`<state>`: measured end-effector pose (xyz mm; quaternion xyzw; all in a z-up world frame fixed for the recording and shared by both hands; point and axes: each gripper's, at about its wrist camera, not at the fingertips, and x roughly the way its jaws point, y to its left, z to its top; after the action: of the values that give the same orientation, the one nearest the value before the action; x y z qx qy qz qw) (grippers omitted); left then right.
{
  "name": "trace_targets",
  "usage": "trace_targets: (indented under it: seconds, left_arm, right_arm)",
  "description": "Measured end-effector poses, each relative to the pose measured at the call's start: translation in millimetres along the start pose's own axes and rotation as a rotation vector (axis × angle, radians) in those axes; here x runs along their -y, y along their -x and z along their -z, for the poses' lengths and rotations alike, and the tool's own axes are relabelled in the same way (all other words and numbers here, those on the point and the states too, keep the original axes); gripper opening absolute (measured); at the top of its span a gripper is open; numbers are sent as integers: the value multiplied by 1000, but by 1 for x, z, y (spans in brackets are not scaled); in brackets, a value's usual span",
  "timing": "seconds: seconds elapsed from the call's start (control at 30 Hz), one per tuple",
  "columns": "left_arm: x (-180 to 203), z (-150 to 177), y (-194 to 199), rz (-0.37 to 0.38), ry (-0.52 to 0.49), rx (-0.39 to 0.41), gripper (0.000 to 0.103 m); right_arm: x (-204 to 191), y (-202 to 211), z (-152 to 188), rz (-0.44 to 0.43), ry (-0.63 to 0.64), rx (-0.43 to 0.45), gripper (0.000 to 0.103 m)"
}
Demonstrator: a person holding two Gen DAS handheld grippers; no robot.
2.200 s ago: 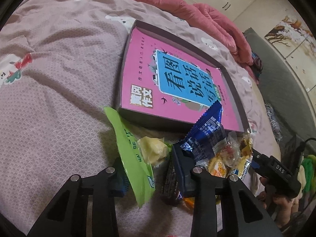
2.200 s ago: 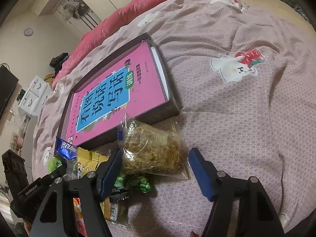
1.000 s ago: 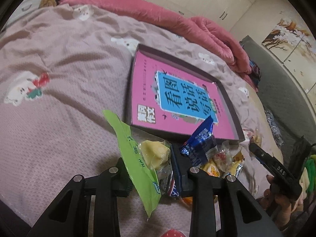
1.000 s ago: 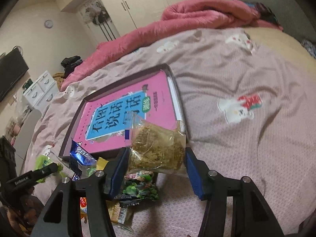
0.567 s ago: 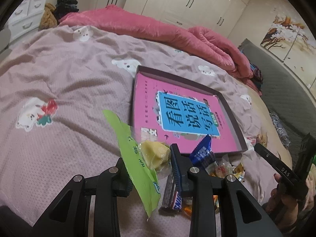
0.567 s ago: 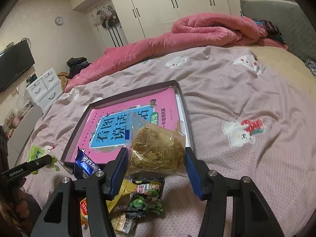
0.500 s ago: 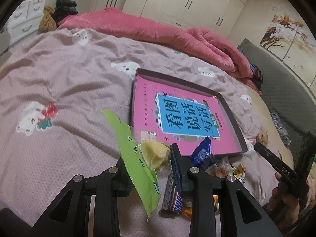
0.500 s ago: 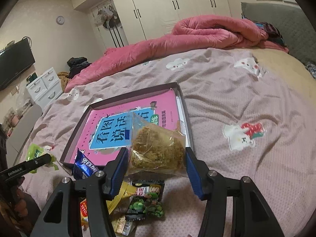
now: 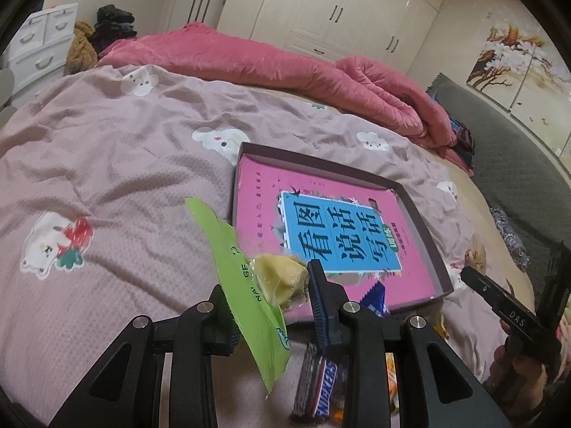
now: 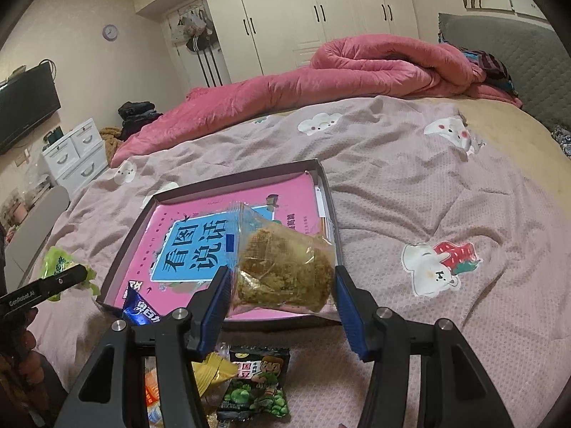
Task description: Organize snacks
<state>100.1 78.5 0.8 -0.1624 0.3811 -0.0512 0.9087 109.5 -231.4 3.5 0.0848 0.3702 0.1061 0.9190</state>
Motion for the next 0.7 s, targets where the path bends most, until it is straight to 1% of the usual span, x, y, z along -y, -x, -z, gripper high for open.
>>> trace_targets:
  seconds: [0.13,0.43,0.7]
  left_arm:
    - [2,-6,-12,10,-4,-7,33]
    - [6,-8,-33,24,-25,-49,33]
    - [5,-6,-46,24,-24,-84,33]
  right_arm:
    - [-2,-10,-1,0,11,-20,57]
    - [4,-34,-5,-3,-25,-76,57]
    - [-1,-42,0,13,12,-102,57]
